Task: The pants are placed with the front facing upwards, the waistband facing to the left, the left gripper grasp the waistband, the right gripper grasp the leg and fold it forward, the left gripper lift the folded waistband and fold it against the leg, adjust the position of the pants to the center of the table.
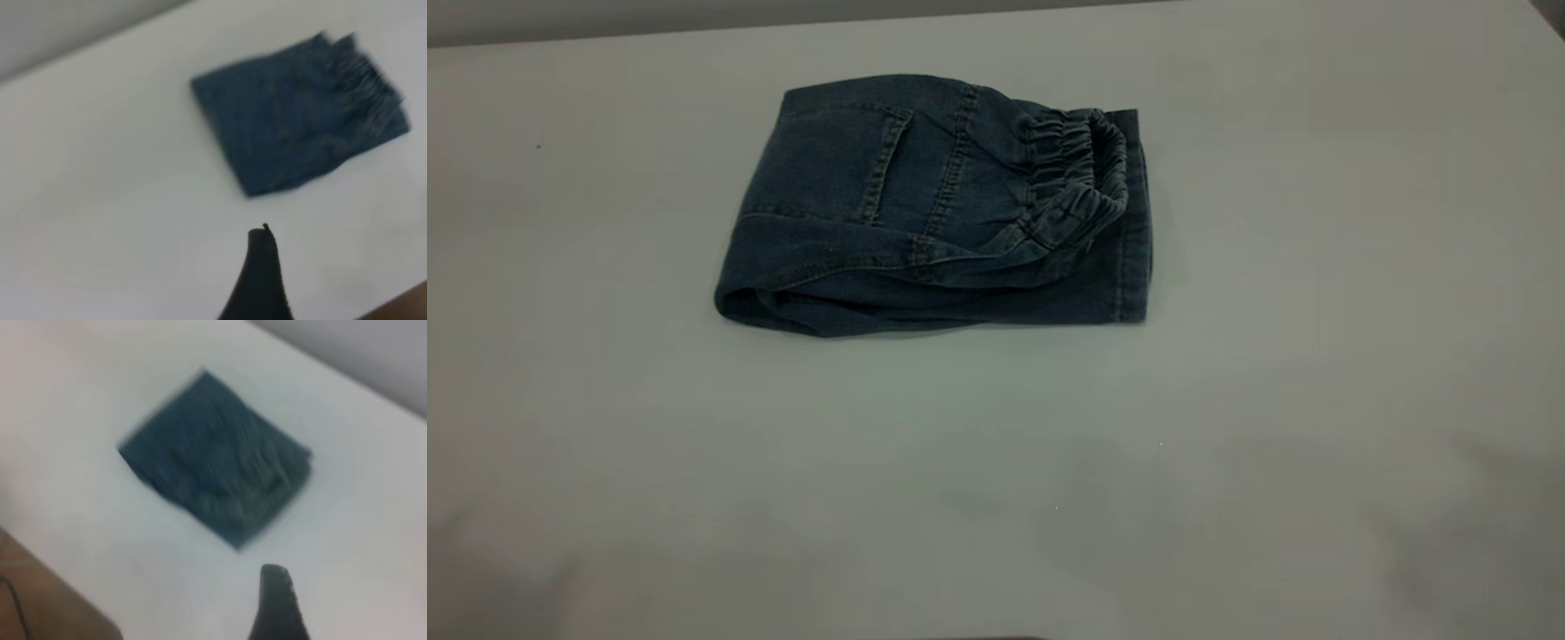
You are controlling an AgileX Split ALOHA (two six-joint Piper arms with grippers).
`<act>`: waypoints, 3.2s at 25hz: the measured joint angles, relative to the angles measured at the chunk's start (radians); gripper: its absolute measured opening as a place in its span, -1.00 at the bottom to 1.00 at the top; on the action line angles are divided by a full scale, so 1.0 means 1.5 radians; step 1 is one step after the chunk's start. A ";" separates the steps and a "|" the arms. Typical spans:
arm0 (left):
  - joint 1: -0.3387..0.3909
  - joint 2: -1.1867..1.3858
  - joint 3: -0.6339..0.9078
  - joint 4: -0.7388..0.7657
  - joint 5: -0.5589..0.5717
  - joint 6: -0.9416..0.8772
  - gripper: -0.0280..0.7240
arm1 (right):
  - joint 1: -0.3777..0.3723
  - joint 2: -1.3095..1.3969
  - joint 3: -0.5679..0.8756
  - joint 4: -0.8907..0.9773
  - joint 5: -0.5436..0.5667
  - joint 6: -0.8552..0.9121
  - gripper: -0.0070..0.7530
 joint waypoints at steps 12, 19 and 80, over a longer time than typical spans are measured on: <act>0.000 -0.180 0.316 0.088 0.000 -0.131 0.56 | 0.000 -0.457 0.538 -0.075 -0.119 0.166 0.13; 0.000 -0.270 0.461 0.088 -0.003 -0.136 0.56 | 0.000 -0.545 0.648 -0.078 -0.109 0.165 0.13; 0.106 -0.574 0.513 0.098 -0.031 -0.136 0.56 | -0.322 -0.703 0.652 -0.045 -0.068 0.161 0.12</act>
